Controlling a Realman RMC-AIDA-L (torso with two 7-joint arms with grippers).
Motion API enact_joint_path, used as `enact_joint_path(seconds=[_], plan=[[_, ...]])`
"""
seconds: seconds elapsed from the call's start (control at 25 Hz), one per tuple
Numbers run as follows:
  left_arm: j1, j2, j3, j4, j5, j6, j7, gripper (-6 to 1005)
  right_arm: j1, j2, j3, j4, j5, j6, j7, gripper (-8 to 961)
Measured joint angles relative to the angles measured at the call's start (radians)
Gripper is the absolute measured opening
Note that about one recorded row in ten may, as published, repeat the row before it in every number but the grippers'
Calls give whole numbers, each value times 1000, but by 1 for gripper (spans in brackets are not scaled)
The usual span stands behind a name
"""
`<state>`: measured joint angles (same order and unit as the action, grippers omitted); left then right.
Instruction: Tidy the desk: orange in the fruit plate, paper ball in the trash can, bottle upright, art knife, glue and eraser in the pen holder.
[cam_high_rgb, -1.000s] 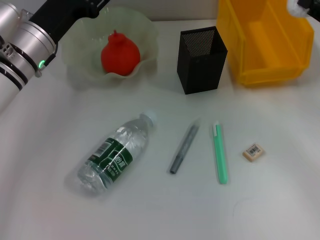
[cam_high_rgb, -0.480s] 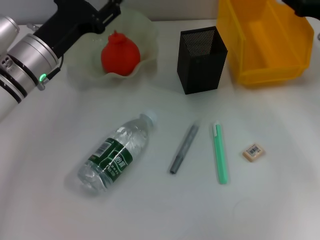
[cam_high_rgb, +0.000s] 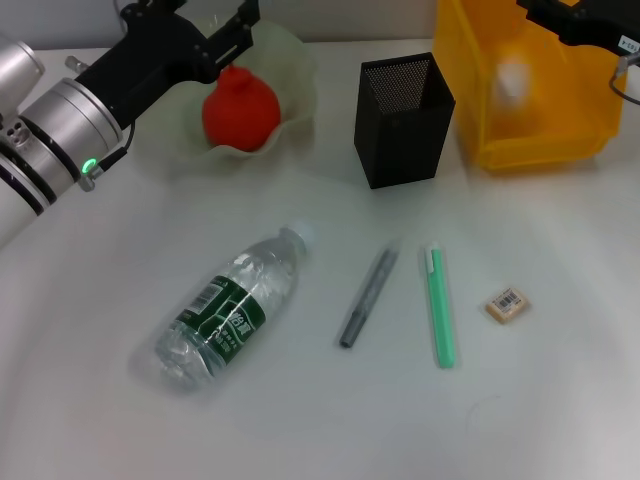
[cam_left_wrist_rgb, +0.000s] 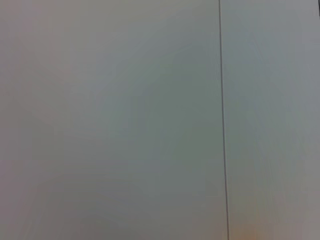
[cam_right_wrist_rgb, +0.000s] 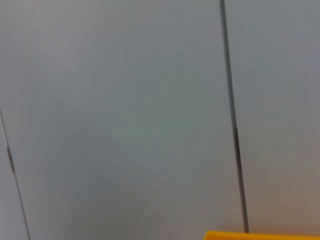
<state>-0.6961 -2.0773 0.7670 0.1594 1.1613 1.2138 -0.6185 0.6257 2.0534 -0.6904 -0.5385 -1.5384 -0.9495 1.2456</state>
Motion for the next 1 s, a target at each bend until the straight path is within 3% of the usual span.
enact_joint_path(seconds=[0.04,0.56,0.84,1.0], plan=[[1,0,2,0,0,0,0,726,-1,0,0,0,0,0,3,651],[5,2,13,5,0,-2,-15,725,-16,-4,0,-13,0,-15,34,651],[7,2,37,17,0,-2,-37,725,-88,10,14,-101,34,-235,80,651],[11,1,61,31,0,-4,-41,726,-141,13,16,-61,155,-399,-9,650]])
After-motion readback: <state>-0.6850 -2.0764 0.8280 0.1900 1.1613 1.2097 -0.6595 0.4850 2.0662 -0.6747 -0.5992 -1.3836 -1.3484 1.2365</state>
